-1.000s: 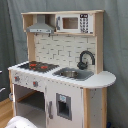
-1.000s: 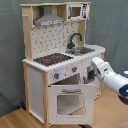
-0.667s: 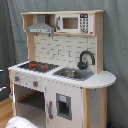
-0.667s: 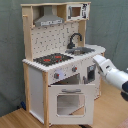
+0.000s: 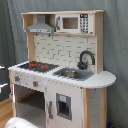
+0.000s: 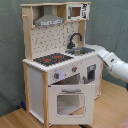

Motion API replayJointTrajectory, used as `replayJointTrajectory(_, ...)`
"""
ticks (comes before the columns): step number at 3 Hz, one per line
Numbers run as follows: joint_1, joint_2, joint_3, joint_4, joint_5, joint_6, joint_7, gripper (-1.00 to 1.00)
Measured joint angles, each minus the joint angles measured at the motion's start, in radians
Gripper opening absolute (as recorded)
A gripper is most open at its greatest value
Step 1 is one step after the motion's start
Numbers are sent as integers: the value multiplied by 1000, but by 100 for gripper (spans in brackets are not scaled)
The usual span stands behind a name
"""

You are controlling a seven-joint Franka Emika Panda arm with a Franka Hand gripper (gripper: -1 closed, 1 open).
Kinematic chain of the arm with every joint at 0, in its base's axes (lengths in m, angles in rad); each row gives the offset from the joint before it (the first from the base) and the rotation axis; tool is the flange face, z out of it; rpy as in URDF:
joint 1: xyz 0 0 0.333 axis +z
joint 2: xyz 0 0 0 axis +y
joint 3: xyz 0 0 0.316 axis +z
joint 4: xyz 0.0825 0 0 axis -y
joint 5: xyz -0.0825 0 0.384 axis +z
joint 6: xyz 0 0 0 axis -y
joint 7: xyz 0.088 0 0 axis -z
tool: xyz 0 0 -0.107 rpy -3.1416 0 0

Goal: Play with the kitchen

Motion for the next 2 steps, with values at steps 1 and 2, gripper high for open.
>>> replayJointTrajectory(1,35,0,-48,-25,2,-28,-113,100)
replayJointTrajectory(2,62,3,-82,-47,11,-53,-216,100)
